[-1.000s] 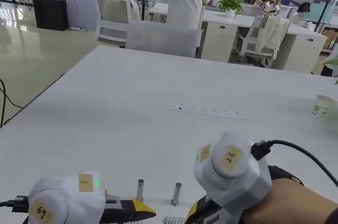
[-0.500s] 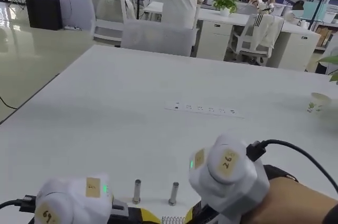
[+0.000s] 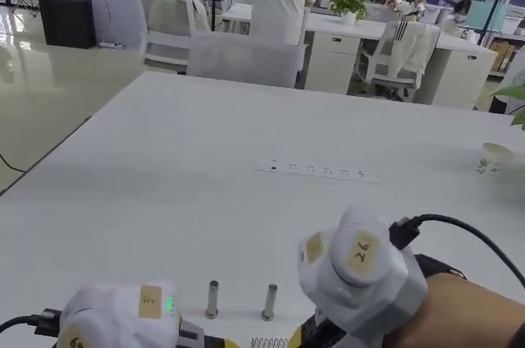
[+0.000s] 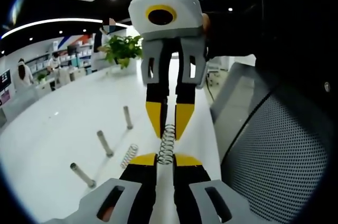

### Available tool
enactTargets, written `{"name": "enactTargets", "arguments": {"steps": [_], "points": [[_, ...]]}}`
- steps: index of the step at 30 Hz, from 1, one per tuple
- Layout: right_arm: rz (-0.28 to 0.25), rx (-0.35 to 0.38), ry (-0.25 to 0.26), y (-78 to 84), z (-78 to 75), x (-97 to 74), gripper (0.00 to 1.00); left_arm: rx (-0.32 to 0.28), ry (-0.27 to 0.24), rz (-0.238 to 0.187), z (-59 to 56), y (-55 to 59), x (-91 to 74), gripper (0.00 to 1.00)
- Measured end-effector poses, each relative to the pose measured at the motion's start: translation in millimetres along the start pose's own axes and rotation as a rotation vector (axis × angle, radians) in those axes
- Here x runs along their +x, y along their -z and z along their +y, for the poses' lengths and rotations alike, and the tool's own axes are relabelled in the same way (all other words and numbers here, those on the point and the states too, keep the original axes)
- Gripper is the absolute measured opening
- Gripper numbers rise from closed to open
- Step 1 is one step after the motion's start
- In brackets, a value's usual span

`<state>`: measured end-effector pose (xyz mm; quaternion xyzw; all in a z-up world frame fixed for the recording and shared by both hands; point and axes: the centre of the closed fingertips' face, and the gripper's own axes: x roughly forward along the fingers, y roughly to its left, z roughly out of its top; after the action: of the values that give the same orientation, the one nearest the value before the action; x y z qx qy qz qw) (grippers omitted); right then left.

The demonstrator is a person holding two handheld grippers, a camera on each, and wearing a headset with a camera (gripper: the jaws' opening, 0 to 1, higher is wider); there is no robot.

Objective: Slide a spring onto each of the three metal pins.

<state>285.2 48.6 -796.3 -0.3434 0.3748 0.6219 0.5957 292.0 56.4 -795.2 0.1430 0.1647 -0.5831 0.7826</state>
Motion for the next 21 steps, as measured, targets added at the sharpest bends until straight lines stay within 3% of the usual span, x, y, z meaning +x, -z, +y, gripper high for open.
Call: {"name": "enactTargets", "arguments": {"steps": [16,21], "points": [[-0.109,-0.007,0.028,-30.9,1.2,-16.2,0.08,0.018,-0.038,0.015,4.4,-0.8,-4.0,0.03],[-0.175,0.002,0.028,-46.8,0.0,-20.7,0.08,0.018,-0.045,0.005,5.5,-2.8,-4.7,0.03]]}}
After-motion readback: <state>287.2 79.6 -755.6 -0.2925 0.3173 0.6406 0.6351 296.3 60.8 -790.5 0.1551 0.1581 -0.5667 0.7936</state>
